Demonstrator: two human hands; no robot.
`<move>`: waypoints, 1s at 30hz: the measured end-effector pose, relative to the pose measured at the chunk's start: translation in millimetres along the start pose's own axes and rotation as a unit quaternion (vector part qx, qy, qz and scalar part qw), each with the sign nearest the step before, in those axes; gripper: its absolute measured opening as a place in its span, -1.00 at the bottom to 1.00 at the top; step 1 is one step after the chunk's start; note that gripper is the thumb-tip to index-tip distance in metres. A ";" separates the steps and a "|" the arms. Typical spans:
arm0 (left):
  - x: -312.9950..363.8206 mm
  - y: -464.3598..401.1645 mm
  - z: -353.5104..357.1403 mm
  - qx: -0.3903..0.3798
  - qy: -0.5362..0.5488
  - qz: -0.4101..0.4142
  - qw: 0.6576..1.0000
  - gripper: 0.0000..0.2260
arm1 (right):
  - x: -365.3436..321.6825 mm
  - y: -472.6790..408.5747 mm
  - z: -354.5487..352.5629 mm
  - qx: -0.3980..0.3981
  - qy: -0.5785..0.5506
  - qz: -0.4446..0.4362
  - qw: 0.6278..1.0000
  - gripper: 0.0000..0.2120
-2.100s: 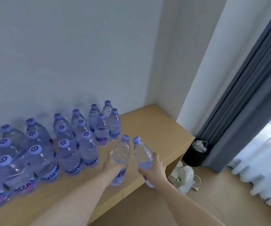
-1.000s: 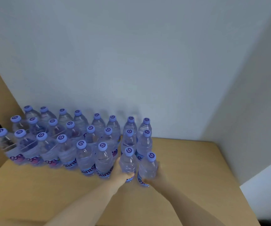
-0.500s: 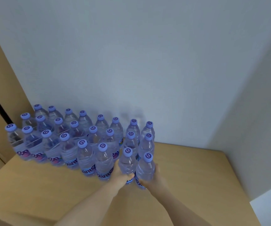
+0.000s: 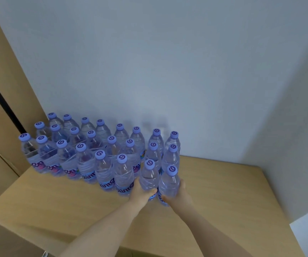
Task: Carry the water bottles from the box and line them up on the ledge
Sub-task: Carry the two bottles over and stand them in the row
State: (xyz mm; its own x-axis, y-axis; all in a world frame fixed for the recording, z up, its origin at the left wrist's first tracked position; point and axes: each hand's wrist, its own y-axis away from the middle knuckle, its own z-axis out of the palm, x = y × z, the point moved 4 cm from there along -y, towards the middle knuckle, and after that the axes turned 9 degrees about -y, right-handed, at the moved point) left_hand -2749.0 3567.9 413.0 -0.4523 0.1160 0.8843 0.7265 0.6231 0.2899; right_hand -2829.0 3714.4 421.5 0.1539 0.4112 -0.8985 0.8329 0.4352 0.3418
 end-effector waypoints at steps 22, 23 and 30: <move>-66.6 93.3 -85.2 0.013 -0.455 -0.100 0.885 -0.77 | 1.1 38.1 82.2 -0.207 0.294 -0.041 0.932 -0.72; -67.6 97.8 -97.5 0.000 -0.490 -0.098 0.866 -0.76 | -7.4 39.7 92.2 -0.227 0.322 -0.060 0.917 -0.75; -84.6 122.9 -224.0 0.033 -0.526 -0.137 0.838 -0.69 | -80.9 63.5 206.5 -0.294 0.464 -0.202 0.811 -0.57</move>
State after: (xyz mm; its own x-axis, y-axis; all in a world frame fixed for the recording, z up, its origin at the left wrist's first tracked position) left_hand -2505.5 3461.4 455.8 -0.8287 0.5586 -0.0355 0.5062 0.7749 0.3785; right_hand -2678.8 3543.4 459.1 -0.7616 0.4463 -0.4699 0.2756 0.8793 0.3884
